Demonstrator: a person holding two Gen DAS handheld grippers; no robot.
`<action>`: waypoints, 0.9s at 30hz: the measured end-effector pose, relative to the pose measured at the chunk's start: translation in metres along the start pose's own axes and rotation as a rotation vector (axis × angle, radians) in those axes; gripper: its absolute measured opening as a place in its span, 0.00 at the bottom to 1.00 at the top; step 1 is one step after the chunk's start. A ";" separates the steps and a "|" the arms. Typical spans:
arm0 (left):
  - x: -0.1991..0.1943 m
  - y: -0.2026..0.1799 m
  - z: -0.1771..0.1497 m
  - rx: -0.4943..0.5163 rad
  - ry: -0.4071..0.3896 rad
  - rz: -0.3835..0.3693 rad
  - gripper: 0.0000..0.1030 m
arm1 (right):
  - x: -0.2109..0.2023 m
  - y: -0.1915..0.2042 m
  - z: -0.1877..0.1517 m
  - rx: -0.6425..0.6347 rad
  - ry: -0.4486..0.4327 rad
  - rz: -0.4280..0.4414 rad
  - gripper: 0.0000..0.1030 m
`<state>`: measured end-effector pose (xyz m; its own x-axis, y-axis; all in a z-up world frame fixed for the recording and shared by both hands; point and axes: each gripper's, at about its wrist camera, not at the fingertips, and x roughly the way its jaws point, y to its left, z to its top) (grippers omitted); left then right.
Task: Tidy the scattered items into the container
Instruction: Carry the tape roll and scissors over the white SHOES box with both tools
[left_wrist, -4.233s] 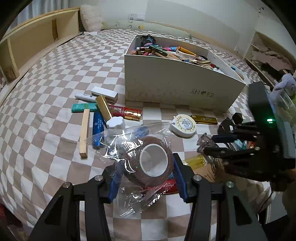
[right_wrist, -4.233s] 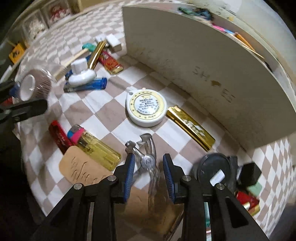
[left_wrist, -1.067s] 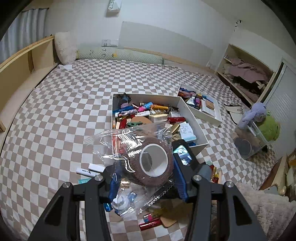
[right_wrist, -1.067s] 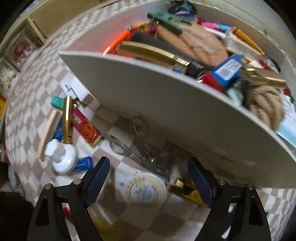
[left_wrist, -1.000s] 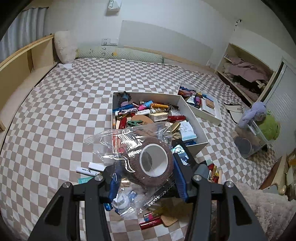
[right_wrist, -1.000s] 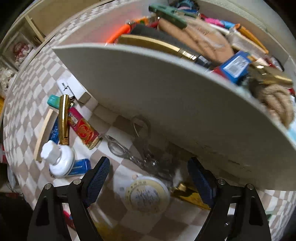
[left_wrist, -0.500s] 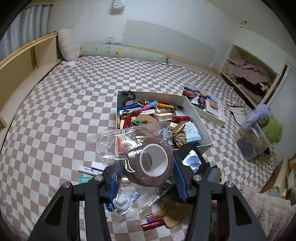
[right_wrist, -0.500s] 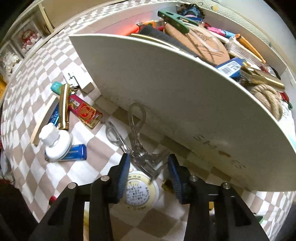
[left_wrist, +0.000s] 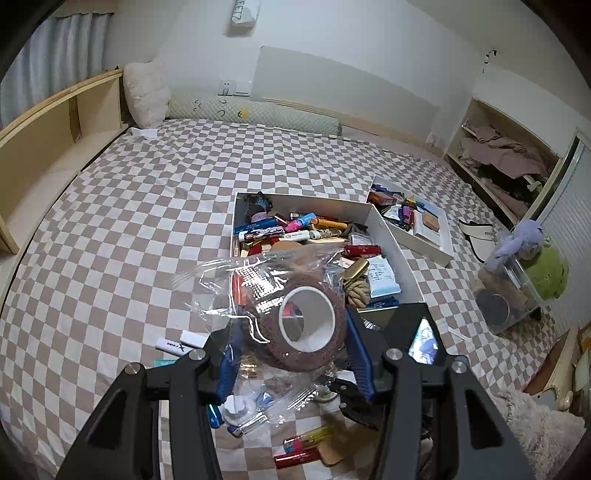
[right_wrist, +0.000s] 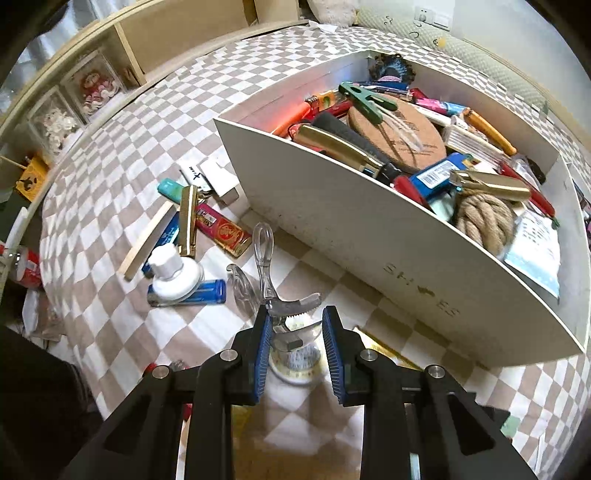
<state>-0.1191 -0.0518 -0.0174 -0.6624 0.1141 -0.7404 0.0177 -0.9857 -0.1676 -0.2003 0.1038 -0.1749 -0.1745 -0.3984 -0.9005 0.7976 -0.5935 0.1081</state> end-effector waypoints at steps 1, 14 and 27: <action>0.000 -0.002 0.001 0.003 -0.001 -0.001 0.49 | -0.004 -0.004 -0.004 0.005 -0.008 0.003 0.28; 0.013 -0.030 0.012 0.012 -0.018 -0.024 0.49 | -0.054 -0.045 0.002 0.199 -0.161 0.008 0.28; 0.058 -0.017 0.033 -0.045 -0.014 0.039 0.49 | -0.103 -0.101 0.031 0.358 -0.339 0.002 0.28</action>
<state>-0.1825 -0.0326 -0.0360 -0.6707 0.0733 -0.7381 0.0776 -0.9827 -0.1681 -0.2811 0.1829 -0.0799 -0.3986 -0.5701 -0.7184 0.5598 -0.7717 0.3018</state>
